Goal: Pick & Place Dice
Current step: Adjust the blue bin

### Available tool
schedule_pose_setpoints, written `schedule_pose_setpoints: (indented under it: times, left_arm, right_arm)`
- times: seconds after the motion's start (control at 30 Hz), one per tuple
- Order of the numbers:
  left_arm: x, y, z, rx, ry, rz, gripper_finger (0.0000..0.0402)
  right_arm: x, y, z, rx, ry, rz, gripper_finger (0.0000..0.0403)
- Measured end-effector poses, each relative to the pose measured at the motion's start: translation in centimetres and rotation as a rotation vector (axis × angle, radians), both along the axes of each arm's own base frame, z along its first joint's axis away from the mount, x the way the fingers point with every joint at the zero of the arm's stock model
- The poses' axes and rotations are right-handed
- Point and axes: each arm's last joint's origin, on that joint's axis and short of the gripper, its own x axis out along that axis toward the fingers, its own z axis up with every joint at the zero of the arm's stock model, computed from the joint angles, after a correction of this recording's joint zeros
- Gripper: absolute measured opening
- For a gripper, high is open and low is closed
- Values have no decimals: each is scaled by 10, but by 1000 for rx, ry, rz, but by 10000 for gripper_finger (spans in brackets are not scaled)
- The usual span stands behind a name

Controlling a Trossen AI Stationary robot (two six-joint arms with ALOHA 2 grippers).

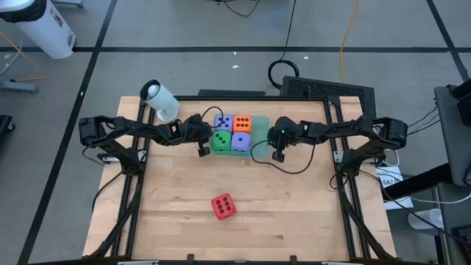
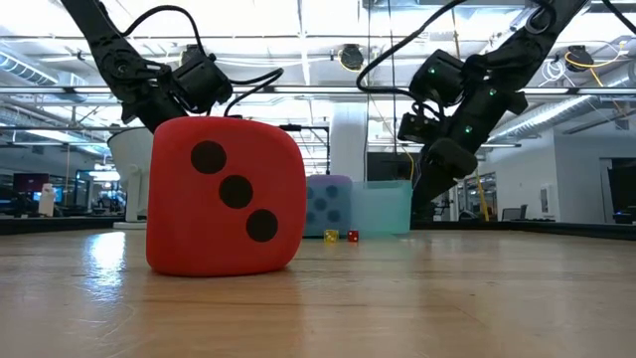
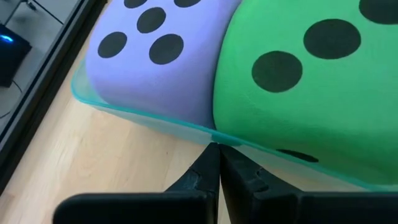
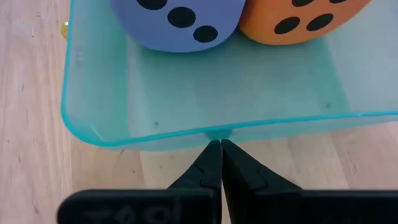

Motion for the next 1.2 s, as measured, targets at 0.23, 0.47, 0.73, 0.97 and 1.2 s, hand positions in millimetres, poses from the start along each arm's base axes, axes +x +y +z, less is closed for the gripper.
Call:
schedule_pose_setpoints:
  times: [0.23,0.47,0.73,0.97,1.2]
  left_arm:
    - [0,0,0,-7,4,-7,19]
    - [-1,0,0,23,23,8,19]
    - [-4,0,3,63,54,10,19]
    - [-7,-1,0,49,96,11,19]
    - [-23,-12,14,9,155,-5,5]
  right_arm:
    - [-1,0,-1,9,14,-8,0]
    - [-1,0,-1,9,12,-7,0]
    - [-3,0,-2,28,37,-19,0]
    - [-6,1,-4,41,72,-29,0]
    - [-18,5,3,51,133,-18,0]
